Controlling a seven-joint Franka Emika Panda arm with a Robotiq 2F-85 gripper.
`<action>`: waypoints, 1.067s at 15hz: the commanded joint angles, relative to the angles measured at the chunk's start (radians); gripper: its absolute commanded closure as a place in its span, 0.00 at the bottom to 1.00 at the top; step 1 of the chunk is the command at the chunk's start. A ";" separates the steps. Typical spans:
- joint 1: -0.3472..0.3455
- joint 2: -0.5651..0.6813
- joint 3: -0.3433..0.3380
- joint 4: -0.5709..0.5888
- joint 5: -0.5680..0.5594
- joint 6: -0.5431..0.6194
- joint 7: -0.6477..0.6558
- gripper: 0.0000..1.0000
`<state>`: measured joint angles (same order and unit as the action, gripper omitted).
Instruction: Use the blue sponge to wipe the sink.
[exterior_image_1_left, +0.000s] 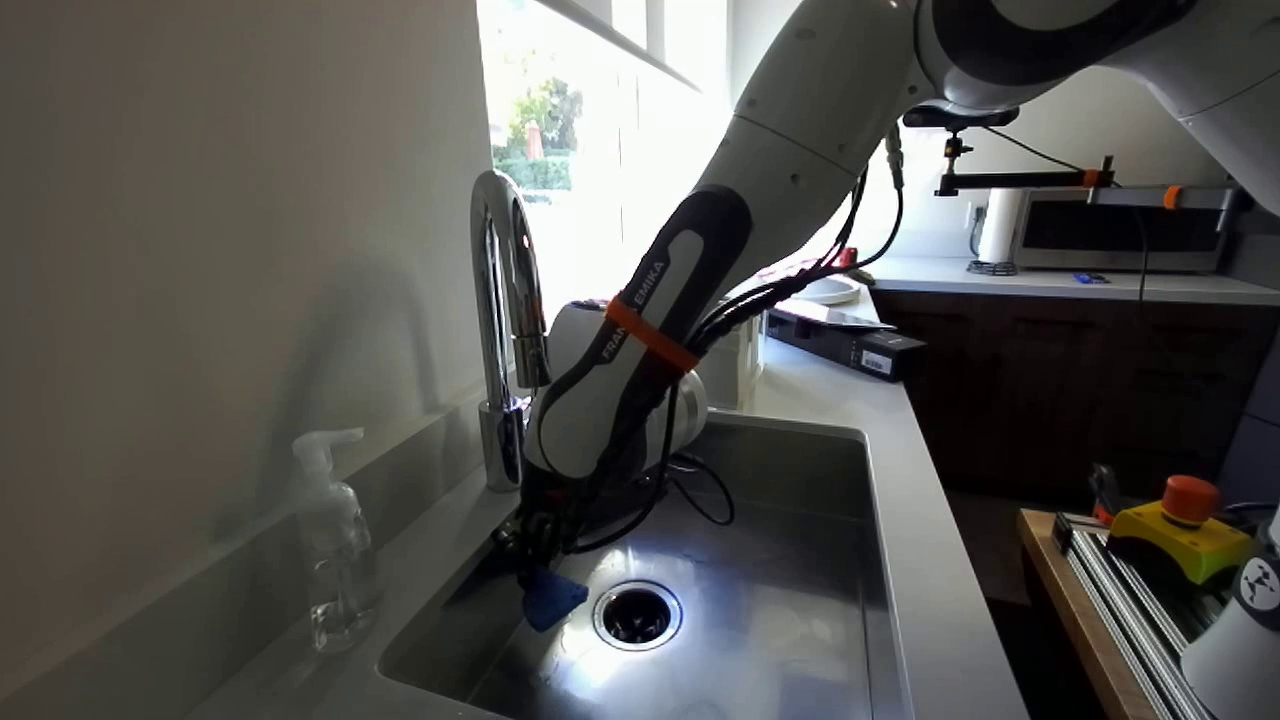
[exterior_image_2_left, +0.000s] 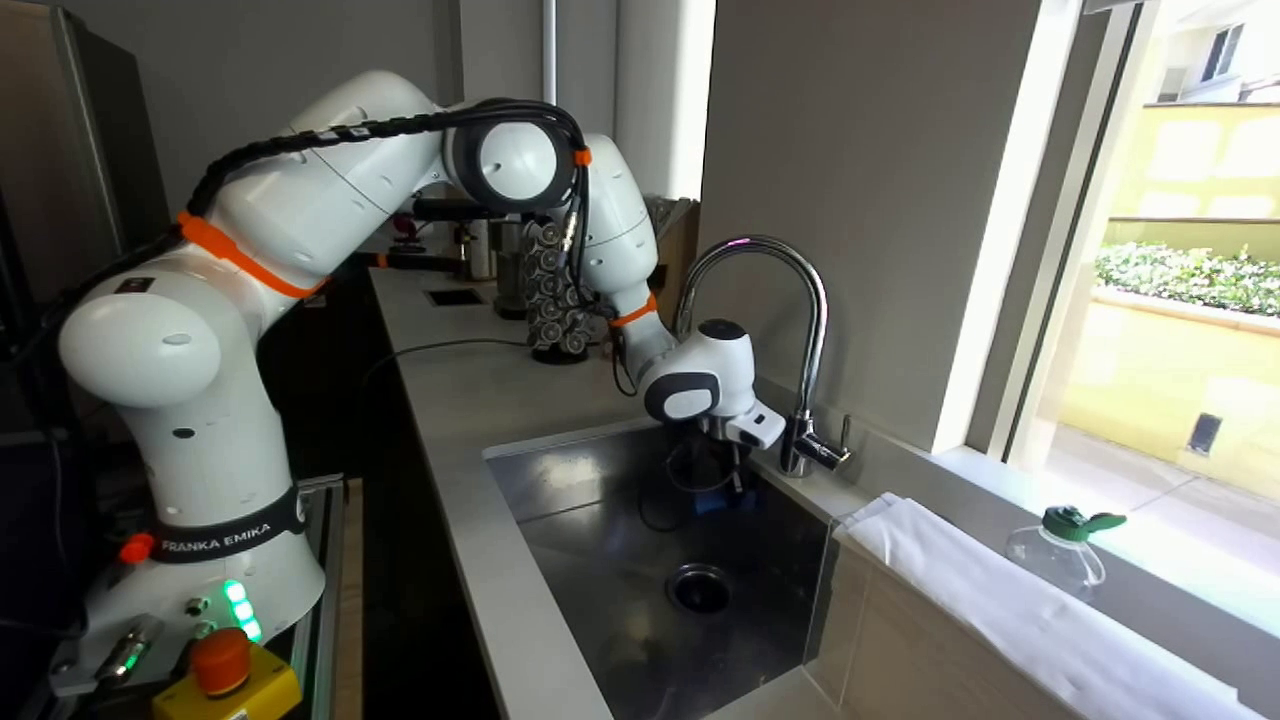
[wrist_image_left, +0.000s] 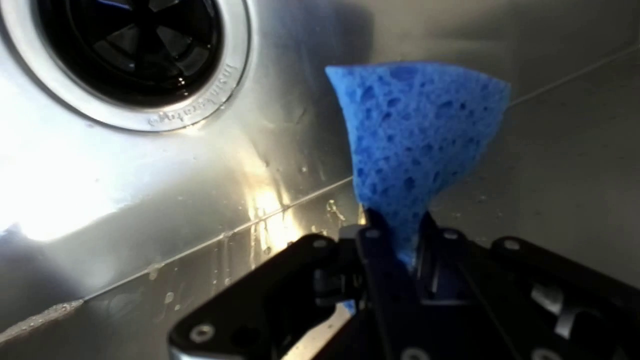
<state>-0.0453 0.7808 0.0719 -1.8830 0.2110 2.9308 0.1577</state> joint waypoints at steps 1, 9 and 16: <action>-0.040 0.004 -0.018 0.018 0.014 0.010 -0.005 0.96; -0.112 0.022 -0.072 0.050 0.026 0.000 0.020 0.96; -0.162 0.037 -0.120 0.086 0.049 -0.009 0.064 0.96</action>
<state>-0.1961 0.7936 -0.0374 -1.8326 0.2291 2.9309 0.1971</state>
